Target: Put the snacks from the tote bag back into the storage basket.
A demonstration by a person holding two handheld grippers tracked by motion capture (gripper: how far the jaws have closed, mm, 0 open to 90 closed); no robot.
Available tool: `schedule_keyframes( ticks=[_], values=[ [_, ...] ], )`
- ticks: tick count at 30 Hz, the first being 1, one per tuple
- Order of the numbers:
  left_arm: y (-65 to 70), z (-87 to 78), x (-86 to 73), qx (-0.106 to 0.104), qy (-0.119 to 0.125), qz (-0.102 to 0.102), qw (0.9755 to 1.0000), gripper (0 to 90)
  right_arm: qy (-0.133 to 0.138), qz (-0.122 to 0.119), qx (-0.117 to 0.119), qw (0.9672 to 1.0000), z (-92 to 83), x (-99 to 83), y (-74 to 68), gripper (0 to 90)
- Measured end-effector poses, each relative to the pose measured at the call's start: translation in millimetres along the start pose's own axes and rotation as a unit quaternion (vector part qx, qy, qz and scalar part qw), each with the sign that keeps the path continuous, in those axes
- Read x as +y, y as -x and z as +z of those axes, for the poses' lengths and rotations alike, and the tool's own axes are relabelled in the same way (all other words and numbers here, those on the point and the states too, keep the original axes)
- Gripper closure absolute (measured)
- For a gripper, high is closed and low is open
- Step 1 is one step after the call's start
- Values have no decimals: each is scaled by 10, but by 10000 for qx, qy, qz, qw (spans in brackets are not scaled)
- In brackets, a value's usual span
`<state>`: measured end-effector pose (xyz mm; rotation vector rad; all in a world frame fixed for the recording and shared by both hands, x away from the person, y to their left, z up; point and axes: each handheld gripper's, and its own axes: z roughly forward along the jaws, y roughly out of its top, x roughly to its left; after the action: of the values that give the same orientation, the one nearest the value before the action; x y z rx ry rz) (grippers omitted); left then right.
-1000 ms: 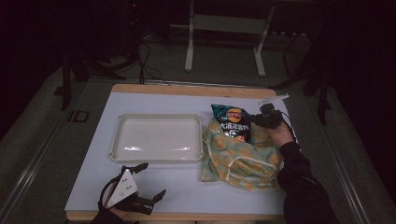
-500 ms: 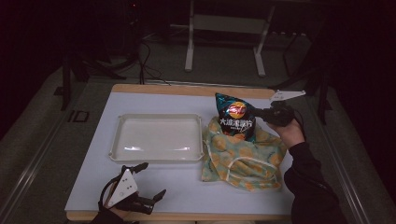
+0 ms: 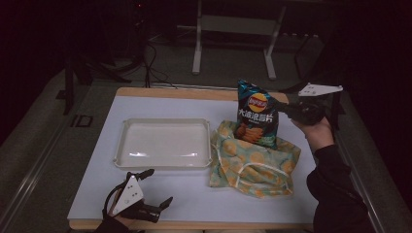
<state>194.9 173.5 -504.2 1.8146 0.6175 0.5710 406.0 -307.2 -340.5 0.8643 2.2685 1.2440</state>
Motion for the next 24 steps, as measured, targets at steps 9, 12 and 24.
schedule_keyframes(
  ticks=[9, 12, 24],
  values=[
    [3, -1, 2, -2, -11, 3, 10000, 1, 212, -185, -222, 9994, -309, 336, -24, 898],
    [2, -4, 2, 5, 2, 0, 10000, 1, 264, -244, -256, 9990, -356, 457, -64, 898],
    [8, -12, 3, 26, 10, 3, 10000, 1, 423, -486, -86, 9979, -228, 849, -354, 898]
  ],
)
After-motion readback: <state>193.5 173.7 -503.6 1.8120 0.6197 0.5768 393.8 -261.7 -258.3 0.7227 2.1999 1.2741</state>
